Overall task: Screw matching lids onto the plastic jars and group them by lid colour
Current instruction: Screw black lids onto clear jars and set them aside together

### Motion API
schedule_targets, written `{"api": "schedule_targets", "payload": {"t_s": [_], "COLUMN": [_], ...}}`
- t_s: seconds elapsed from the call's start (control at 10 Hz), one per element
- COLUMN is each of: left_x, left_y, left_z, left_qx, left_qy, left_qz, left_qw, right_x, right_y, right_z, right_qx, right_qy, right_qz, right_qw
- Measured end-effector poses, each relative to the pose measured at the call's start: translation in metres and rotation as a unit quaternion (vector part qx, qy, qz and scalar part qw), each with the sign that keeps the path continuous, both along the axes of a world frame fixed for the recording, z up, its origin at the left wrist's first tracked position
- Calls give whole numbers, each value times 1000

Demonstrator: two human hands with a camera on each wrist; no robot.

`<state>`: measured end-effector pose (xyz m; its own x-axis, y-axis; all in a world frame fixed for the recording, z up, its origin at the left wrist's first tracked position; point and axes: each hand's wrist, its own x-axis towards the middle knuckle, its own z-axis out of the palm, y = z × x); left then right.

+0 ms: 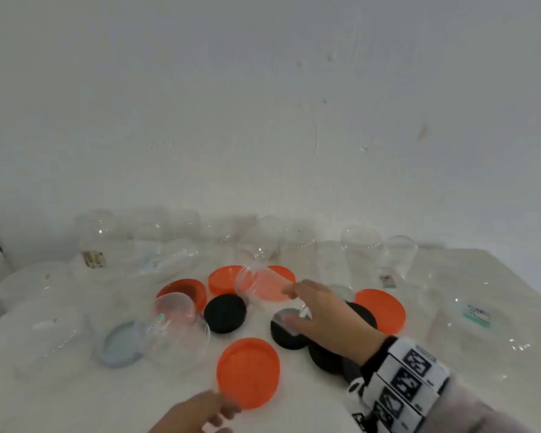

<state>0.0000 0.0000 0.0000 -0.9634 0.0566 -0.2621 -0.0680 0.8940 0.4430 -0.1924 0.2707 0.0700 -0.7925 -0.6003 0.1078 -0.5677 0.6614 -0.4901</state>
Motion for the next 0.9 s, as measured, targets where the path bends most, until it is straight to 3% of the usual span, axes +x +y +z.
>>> {"api": "schedule_targets", "payload": {"t_s": [0.1,0.2,0.4,0.7,0.9], "left_x": [-73,-125,-185,-228,-226], "left_y": [56,70,65,63,69], "left_z": [47,46,23,24,28], "left_qx": [10,-18,-100,-198,-184], "left_qy": [-32,-3,-34,-98,-83], "left_qz": [2,9,70,136,150], "left_qw": [999,1000,992,966,968], "right_x": [-28,-46,-70,-93,-93], "right_y": [-26,-49,-64,-59,-42], "right_z": [-1,-7,-21,-24,-15], "right_qx": [62,143,198,144,57], "right_qy": [29,12,-62,-137,-182], "right_qz": [-29,-51,-66,-79,-104], "right_qw": [997,988,976,977,976]}}
